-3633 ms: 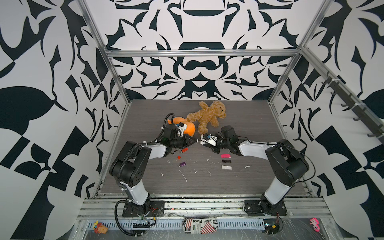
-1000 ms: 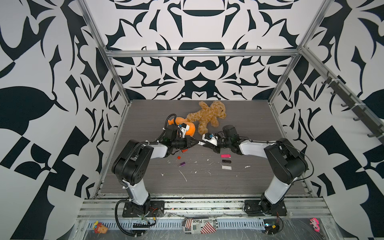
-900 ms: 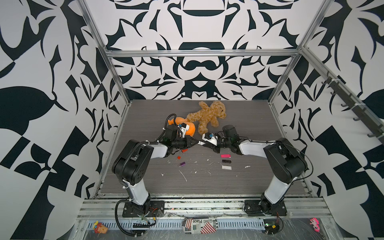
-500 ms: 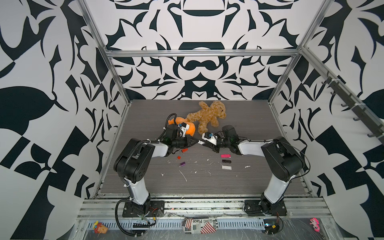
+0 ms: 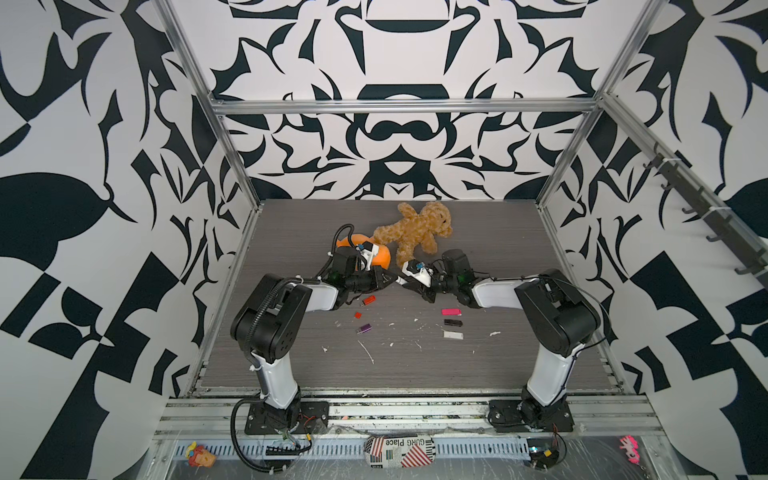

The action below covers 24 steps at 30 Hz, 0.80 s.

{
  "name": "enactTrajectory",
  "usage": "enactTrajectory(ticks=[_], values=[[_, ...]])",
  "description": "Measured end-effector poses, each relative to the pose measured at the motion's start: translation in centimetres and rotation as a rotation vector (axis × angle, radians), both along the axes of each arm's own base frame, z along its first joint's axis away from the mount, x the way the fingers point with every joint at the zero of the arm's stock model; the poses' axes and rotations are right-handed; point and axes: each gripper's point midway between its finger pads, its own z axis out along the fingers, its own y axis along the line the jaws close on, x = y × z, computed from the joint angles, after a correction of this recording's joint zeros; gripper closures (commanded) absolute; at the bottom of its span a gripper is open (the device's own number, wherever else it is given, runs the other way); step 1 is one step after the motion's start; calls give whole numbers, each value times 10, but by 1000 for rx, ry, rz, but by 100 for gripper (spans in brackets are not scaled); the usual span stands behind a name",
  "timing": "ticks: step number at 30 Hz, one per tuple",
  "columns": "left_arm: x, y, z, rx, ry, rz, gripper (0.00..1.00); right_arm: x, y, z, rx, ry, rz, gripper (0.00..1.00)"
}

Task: Close the usb drive cover
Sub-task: Close the cover of the USB drive.

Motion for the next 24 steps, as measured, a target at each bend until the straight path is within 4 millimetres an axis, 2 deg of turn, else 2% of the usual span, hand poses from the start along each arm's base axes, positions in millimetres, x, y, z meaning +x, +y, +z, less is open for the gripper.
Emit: enactTrajectory(ticks=[6,12,19,22,24], values=[[-4,0,-4,13,9,-19,95,-3,0,-4,-45,-30,38,100],[-19,3,-18,50,70,-58,94,-18,-1,-17,-125,-15,107,99],[-31,0,-22,32,127,-104,93,-30,-6,-19,-176,8,141,97],[-33,-1,-27,23,150,-115,93,-33,-8,-23,-195,25,140,93],[-34,-2,-29,18,160,-118,93,-34,-9,-25,-205,31,138,87]])
